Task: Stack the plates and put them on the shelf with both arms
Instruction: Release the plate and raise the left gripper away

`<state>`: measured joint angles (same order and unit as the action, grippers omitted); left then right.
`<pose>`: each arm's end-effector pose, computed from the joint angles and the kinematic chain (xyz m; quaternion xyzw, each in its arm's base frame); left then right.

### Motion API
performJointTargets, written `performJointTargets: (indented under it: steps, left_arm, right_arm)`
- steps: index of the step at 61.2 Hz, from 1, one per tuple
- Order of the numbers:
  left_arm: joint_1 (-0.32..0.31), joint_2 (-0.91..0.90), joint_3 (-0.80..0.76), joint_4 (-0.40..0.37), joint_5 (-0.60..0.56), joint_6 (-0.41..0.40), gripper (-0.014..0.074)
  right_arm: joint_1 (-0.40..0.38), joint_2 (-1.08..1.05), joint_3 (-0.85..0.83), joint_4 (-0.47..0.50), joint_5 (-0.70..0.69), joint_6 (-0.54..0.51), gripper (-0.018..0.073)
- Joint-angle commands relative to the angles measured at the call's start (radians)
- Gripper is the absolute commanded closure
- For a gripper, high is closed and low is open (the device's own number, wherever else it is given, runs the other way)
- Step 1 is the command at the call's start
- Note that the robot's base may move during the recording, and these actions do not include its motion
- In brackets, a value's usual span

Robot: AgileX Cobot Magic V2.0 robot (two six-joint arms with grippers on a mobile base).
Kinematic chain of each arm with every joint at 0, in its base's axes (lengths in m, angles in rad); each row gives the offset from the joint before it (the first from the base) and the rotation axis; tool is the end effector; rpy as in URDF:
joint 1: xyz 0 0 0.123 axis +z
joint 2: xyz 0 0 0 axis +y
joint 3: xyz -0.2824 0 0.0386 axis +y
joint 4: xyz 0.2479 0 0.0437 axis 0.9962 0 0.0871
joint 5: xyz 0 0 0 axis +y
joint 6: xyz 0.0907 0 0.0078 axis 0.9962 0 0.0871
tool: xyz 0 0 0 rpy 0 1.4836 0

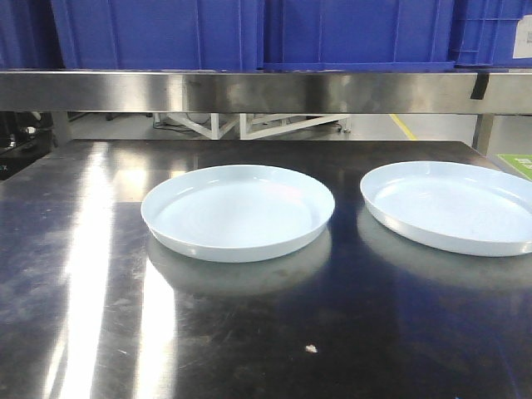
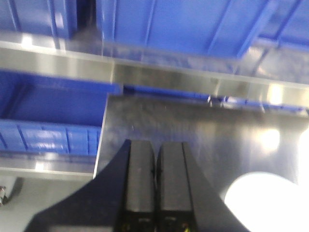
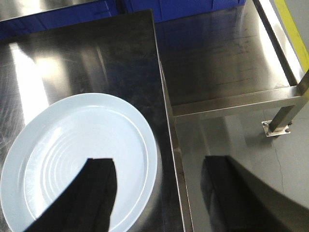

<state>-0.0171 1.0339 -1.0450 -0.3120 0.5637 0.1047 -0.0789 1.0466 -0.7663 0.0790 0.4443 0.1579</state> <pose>0.2169 -0.0187 0.3932 -0.0169 0.8434 -0.1168 0.5242 0.2151 -0.0139 0.3061 0.1294 0.8833 0.0489 0.4480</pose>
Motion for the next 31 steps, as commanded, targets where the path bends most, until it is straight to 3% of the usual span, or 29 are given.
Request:
performJointTargets:
  steps: [1, 31]
  left_arm:
    - [-0.028, -0.073, 0.064, -0.019, -0.14, -0.008, 0.0506]
    - [-0.081, -0.331, 0.522, -0.015, -0.339, 0.001, 0.0507]
  right_arm:
    - [0.0, -0.013, -0.035, 0.003, -0.075, -0.007, 0.0061]
    - [0.0, -0.013, -0.035, 0.003, -0.075, -0.007, 0.0062]
